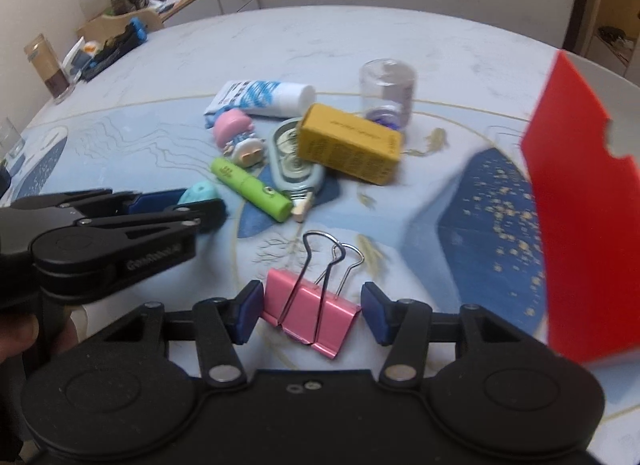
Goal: Organize rigid objects
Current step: 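Grasp the teal sharpener with the left gripper while the right gripper grasps the pink binder clip, then carry the teal sharpener and pink binder clip over the red shoebox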
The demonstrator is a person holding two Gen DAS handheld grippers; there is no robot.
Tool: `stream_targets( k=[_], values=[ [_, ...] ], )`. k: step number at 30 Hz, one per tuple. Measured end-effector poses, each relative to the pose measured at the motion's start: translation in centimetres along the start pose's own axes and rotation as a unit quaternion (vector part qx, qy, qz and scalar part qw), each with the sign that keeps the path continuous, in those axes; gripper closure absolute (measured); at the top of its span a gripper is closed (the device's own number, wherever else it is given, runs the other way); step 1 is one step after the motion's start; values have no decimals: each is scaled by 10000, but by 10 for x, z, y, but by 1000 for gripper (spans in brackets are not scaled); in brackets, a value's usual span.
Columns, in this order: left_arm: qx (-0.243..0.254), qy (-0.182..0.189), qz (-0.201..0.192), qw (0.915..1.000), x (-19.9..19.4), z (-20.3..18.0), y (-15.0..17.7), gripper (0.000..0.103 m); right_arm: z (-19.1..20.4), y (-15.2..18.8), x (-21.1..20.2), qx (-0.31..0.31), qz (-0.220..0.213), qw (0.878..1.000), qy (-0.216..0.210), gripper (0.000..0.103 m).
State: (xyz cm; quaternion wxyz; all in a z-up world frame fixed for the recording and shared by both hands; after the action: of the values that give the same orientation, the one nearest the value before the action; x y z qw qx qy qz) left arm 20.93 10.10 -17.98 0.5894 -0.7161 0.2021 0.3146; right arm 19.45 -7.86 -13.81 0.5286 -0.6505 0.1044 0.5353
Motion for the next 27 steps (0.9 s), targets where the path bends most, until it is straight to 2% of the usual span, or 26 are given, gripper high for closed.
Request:
stream_targets(
  k=[9, 16, 21, 27],
  values=[
    [-298, 204, 72, 9993, -24, 0, 5, 73, -36, -8, -67, 425, -674, 9968, -73, 50],
    [-218, 389, -36, 9990, -48, -23, -6, 73, -77, -14, -124, 763, -1220, 9895, -109, 50],
    [-3, 634, -105, 9979, -59, -62, -21, 73, -122, -15, -147, 930, -1418, 9855, 113, 50],
    [382, 933, -240, 9946, -57, -133, -50, 73, -184, -17, -159, 1057, -1583, 9806, 464, 50]
  ],
)
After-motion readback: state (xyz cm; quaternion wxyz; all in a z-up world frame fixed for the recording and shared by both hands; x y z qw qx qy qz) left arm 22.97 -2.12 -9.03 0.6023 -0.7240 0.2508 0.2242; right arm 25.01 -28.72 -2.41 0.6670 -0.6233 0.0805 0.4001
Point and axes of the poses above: each gripper's, at about its wrist camera, not at the fingertips, and x roughly the way its jaws point, z to its left, y to its underside, the point moved 4 cm from there along x, roughly the way its jaws point, and after that the axes turned 4 degrees about -z, right-handed, at the moved point
